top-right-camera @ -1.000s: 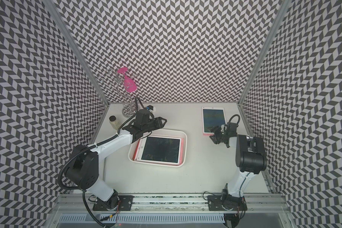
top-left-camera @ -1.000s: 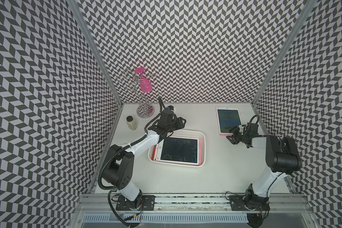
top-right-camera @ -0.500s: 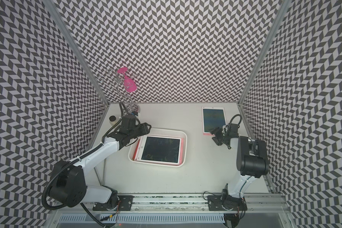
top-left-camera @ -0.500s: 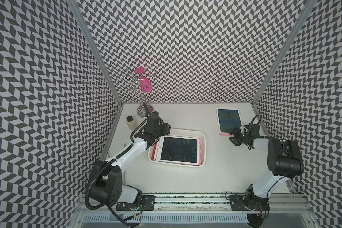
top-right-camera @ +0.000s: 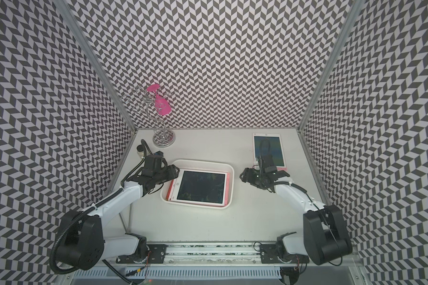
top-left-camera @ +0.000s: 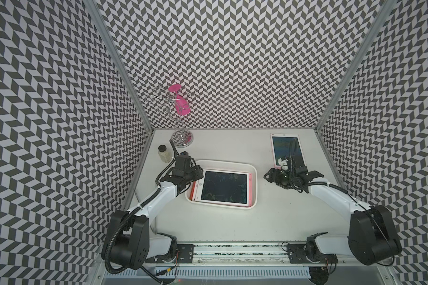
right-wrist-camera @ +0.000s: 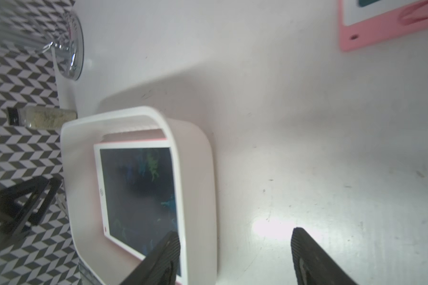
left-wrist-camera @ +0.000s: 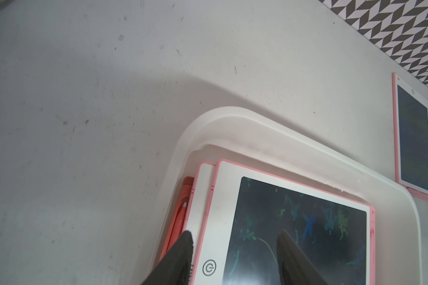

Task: Take out the writing tablet from the storage box
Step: Pick up the writing tablet from the storage box.

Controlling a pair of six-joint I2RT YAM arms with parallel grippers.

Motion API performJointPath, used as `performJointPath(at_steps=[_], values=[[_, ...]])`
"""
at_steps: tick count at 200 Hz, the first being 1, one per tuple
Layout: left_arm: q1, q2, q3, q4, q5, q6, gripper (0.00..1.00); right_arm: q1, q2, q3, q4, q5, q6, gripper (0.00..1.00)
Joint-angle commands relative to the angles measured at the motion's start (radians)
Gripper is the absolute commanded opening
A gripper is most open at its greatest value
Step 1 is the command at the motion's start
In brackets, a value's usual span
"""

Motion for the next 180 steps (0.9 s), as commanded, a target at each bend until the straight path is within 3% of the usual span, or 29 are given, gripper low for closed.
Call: performJointPath(at_steps=[1,63,180], values=[[0.007,0.007,-0.002,0.01,0.023,0.014,0.56,0.07,0.002,0.062,-0.068,0.125,0.013,0.72],[0.001,0.028,-0.035,0.024,0.031,0.014,0.55,0.213,0.142,0.191,-0.094,0.17,-0.001,0.71],[-0.024,0.148,-0.053,0.074,0.057,0.03,0.54,0.235,0.205,0.216,-0.044,0.129,-0.02,0.7]])
